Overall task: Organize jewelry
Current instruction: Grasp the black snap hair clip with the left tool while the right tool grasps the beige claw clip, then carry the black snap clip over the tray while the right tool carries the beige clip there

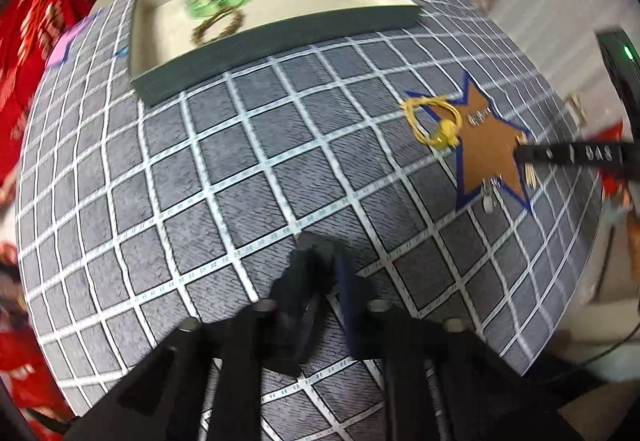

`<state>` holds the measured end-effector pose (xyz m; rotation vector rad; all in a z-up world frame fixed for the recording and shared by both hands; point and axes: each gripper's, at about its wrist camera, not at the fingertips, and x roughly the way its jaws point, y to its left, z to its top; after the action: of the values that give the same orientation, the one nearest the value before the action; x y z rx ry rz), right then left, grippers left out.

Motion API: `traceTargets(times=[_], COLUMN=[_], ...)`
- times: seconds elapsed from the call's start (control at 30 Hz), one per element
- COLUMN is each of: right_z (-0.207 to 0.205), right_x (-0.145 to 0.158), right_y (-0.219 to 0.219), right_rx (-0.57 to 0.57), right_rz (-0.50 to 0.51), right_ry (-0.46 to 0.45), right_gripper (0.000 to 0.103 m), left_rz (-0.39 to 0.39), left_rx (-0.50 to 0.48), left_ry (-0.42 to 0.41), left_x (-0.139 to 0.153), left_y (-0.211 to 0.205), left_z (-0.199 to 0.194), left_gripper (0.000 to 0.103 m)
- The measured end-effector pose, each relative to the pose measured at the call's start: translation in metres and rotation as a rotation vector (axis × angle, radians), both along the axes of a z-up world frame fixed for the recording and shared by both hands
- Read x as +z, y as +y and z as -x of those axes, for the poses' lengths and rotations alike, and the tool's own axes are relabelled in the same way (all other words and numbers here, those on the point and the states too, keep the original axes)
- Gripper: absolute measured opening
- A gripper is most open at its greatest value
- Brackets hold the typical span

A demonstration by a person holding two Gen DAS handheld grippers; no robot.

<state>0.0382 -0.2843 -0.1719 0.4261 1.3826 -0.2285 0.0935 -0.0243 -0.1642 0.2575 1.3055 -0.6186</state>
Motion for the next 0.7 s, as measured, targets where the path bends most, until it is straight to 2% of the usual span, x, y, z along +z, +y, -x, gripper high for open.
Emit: traceTargets(times=[0.23, 0.33, 0.4, 0.47, 0.5, 0.53, 0.57, 0.7], right_z=[-0.002, -0.003, -0.003, -0.002, -0.001, -0.002, -0.002, -0.001], right_x=[0.011, 0.014, 0.015, 0.015, 0.015, 0.014, 0.015, 0.015], right_y=[-0.008, -0.009, -0.011, -0.008, -0.008, -0.007, -0.007, -0.006], right_rx=[0.019, 0.015, 0.014, 0.014, 0.016, 0.016, 0.016, 0.022], right_rz=[-0.019, -0.026, -0.031, -0.034, -0.037, -0.038, -0.039, -0.042], right_ry=[-0.012, -0.012, -0.011, -0.013, -0.013, -0.013, -0.015, -0.016], right_gripper=[0.021, 0.021, 0.021, 0.021, 0.021, 0.021, 0.021, 0.021], left_rz=[-0.014, -0.044, -0.041, -0.036, -0.043, -0.056, -0.066, -0.124], left_rx=[0.072, 0.105, 0.140, 0.177, 0.184, 0.189, 0.179, 0.121], left_ry=[0.011, -0.024, -0.014, -0.005, -0.021, -0.068, -0.093, -0.106], left_x=[-0.002, 0.009, 0.014, 0.018, 0.020, 0.025, 0.027, 0.019], left_y=[0.012, 0.020, 0.025, 0.031, 0.033, 0.034, 0.034, 0.025], left_z=[-0.002, 0.000, -0.002, -0.003, -0.002, 0.002, 0.004, 0.007], left_gripper=[0.019, 0.020, 0.021, 0.056, 0.097, 0.103, 0.103, 0.103])
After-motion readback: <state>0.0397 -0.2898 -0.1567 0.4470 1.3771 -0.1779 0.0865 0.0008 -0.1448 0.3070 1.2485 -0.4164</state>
